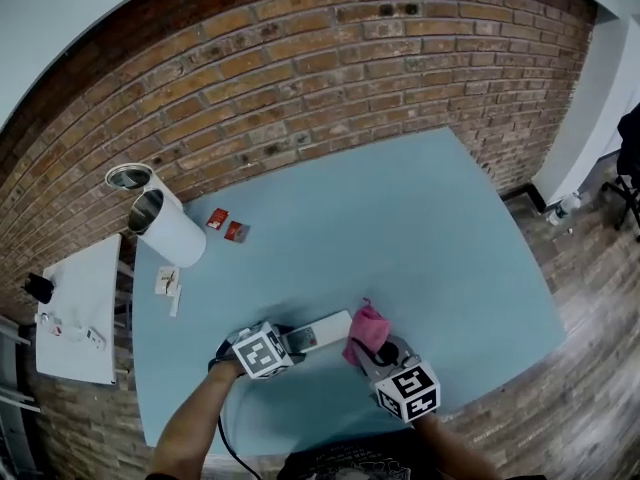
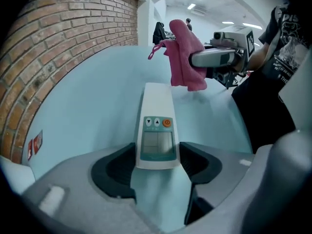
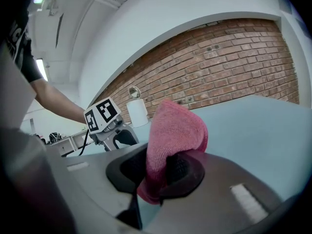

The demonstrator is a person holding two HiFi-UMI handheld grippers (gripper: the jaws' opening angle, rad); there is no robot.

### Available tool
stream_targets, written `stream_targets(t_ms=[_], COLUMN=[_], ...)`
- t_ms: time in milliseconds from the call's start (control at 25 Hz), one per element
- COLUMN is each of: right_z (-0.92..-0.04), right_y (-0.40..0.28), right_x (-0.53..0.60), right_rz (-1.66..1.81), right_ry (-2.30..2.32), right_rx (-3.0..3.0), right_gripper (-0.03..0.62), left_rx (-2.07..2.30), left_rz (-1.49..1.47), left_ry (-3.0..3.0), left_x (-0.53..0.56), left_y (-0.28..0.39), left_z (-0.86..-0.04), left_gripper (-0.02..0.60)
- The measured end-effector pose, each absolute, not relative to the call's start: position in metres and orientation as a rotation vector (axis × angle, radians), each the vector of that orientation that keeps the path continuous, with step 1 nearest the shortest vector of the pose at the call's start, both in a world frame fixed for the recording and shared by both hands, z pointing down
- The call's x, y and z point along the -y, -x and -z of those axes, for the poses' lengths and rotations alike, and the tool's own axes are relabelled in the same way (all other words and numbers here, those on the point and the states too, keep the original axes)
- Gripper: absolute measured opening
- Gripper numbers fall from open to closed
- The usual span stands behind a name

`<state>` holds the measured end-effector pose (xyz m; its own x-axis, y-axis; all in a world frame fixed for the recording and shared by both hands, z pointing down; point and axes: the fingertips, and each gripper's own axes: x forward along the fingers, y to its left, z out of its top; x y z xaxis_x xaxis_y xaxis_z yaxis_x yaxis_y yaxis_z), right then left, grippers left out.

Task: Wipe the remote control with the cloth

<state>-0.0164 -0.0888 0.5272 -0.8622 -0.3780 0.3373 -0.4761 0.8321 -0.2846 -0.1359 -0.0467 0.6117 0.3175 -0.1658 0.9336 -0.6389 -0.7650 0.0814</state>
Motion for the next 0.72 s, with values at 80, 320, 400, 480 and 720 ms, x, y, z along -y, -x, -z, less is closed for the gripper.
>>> stream_targets(t_ms=[80,320,400,480,720], right_z=[-0.528,-0.527,-0.526,-0.527,-0.528], right_y=[0.016,0.015,0.015,0.016,0.025], right_x=[0.088,0.087,0.087,0.086,0.073], right_rz=[-0.543,-0.581,-0.586,-0.589,-0.558], right_ry=[-0.623,-0.519,-0.486,-0.463,-0.418], right_rx=[2.755,2.773,2.775,2.769,2.756], right_gripper=[0.066,0.066,0.066,0.066,0.066], left_rx=[0.746,0.907,1.016,1.138,1.399], left_rz=[-1.479,-1.530,-1.432,-1.316,-1.031], left_ry=[-2.140,-2.115,-2.105,-2.097,-2.112], left_x=[0.047,0.048,0.051,0.051,0.036], left_y=[0.138,0.139,0.137,0.133,0.108], left_z=[-0.615,-0.607,-0.596,-0.583,-0.553], left_gripper=[0.285,0.301,0.301,0.299,0.273])
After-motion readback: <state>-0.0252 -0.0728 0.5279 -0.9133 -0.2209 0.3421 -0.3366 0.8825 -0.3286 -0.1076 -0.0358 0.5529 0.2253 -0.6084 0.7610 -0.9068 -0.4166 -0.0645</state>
